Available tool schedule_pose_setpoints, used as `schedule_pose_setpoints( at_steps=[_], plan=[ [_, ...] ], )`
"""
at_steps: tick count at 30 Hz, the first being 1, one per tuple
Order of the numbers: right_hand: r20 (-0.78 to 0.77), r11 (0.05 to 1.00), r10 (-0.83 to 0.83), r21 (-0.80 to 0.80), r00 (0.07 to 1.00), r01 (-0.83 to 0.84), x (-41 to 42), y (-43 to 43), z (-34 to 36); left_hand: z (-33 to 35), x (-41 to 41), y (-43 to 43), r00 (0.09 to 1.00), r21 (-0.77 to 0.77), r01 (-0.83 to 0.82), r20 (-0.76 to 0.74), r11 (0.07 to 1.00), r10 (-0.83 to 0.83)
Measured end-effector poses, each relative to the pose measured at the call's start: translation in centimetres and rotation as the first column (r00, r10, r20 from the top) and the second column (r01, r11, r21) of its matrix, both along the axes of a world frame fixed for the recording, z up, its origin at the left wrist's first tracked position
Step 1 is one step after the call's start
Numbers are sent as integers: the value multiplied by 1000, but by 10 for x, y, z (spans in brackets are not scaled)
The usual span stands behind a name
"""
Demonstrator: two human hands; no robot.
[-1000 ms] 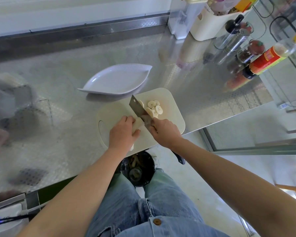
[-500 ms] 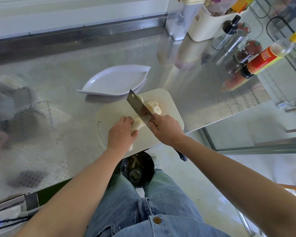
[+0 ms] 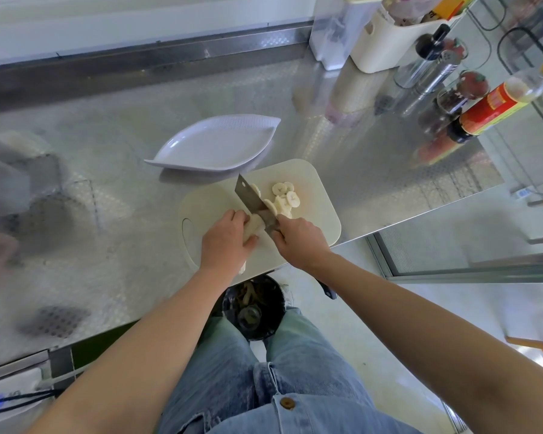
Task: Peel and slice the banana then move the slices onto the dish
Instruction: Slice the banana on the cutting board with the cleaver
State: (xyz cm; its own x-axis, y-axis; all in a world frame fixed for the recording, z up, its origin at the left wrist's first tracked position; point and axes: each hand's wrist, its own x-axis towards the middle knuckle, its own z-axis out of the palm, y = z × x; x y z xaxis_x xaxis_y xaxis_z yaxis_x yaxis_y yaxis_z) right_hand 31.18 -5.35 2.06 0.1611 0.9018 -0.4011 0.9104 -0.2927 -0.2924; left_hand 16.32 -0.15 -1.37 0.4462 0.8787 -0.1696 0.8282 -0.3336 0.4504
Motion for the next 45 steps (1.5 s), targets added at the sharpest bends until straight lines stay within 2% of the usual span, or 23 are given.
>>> schedule_pose_setpoints(
  at_steps=[4, 13, 18, 32, 40, 45],
  plan=[
    [-17, 1000, -13, -16, 1000, 13, 0, 0, -2, 0, -1, 0, 1000, -6, -6, 10, 1000, 6],
    [-47, 992, -22, 122, 999, 28, 10, 0, 19, 0, -1, 1, 999, 9, 21, -46, 1000, -21],
    [-19, 995, 29, 94, 999, -27, 8, 0, 19, -1, 0, 1, 998, 18, 28, -50, 999, -27],
    [-14, 1000, 2, 1, 1000, -2, -3, 3, -7, -2, -1, 1, 1000, -1, 5, 0, 1000, -5],
    [-40, 992, -9, 123, 999, 14, 5, 2, 9, -1, -1, 1, 1000, 11, 17, -26, 1000, -17],
    [-32, 995, 17, 95, 999, -14, 6, 3, 15, 0, -1, 1, 999, 15, 28, -34, 1000, -27]
  ],
)
